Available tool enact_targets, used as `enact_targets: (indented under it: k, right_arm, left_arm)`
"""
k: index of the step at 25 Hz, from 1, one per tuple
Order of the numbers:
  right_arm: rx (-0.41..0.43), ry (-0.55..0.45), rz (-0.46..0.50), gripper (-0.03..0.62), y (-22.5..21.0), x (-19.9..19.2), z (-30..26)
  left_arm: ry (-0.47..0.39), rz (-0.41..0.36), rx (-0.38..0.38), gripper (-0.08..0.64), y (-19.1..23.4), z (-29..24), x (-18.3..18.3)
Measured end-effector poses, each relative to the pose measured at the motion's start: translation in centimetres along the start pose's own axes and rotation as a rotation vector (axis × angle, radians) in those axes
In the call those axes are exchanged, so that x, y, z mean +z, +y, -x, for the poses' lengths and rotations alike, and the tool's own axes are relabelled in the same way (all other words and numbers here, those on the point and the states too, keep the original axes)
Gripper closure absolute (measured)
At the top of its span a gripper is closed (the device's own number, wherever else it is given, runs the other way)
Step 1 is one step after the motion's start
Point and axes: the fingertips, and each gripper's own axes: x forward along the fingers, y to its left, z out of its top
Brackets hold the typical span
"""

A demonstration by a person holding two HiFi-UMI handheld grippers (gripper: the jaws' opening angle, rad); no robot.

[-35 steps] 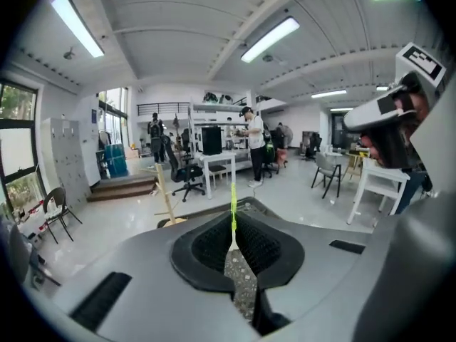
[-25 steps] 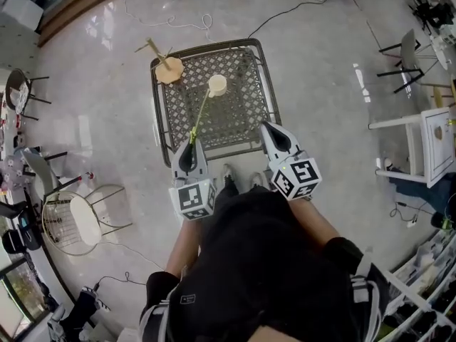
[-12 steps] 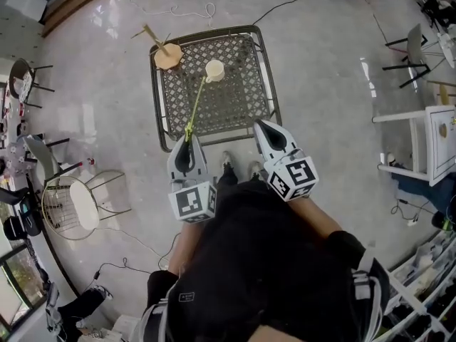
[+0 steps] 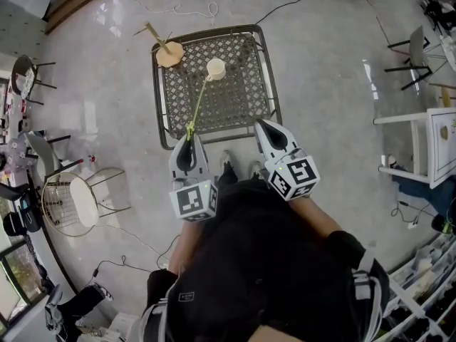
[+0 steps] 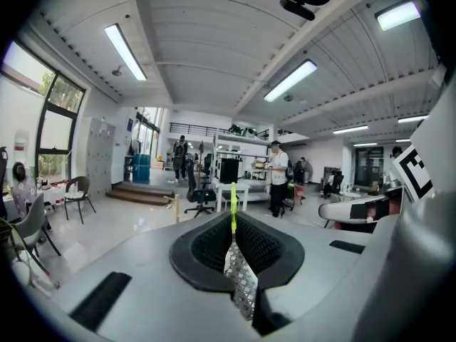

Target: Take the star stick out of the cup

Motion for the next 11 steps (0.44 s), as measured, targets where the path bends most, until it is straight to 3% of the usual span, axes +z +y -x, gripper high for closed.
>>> enact_targets:
  k: [11]
  right_arm:
    - [0.0, 0.002, -0.003, 0.583, 0.3, -0.23, 0.17]
  left_arm:
    - [0.008, 0.011, 0.008, 0.532, 0.26, 0.38, -0.56]
